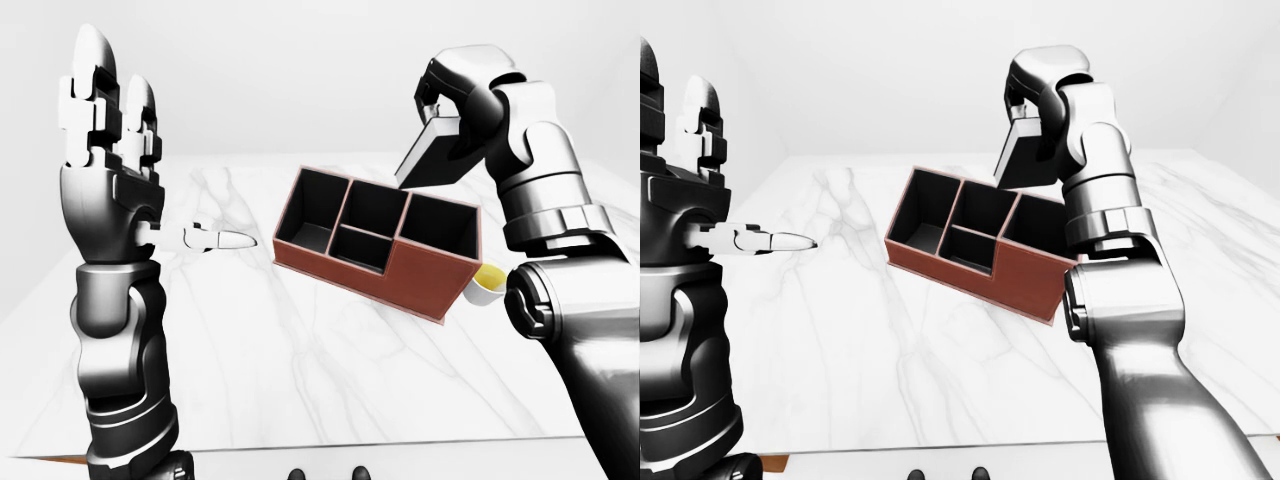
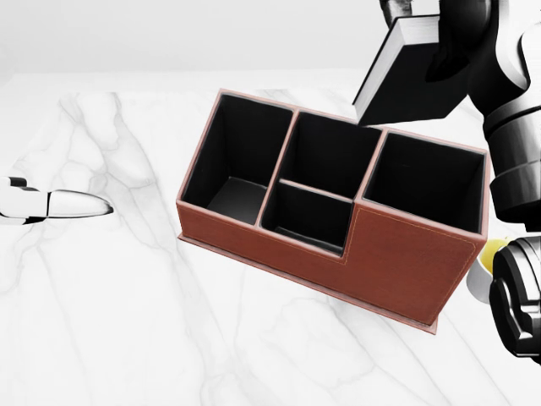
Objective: Pick up the book and place it in the right compartment of the caddy.
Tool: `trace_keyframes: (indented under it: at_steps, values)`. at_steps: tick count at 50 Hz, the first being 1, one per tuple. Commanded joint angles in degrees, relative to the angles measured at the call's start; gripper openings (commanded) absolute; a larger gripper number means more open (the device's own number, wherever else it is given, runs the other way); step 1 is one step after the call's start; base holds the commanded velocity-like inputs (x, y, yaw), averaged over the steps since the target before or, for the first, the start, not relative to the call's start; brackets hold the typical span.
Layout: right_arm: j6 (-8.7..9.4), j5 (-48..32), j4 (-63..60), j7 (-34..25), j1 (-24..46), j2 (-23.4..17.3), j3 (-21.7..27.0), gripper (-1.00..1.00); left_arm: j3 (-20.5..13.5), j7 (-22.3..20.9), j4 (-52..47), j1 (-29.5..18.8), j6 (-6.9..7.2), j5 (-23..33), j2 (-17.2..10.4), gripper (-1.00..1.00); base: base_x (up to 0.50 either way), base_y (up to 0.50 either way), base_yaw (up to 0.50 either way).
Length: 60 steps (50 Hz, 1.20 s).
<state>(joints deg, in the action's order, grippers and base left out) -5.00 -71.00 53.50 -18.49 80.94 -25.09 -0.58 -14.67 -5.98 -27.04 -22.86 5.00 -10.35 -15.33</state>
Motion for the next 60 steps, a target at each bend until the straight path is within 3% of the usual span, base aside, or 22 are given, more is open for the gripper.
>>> trace_keyframes:
  at_steps: [1, 37, 60]
  values:
    - [0.0, -3.6, 2.6, 3.5, 0.3, -0.2, 0.2, -1.0, 0.0, 0.0, 0.1, 0.0, 0.0, 0.0, -0.1, 1.0, 0.0, 0.0, 0.0]
    - [0.0, -9.7, 15.1, 14.9, 0.0, 1.0, -2.5, -1.0, 0.1, 0.0, 0.1, 0.3, 0.0, -0.2, 0.0, 1.0, 0.0, 0.0, 0.0]
    - [0.0, -10.5, 16.5, 15.7, 0.6, 0.2, -2.0, -1.0, 0.1, 0.0, 0.3, 0.3, 0.0, 0.1, 0.2, 1.0, 0.0, 0.0, 0.0]
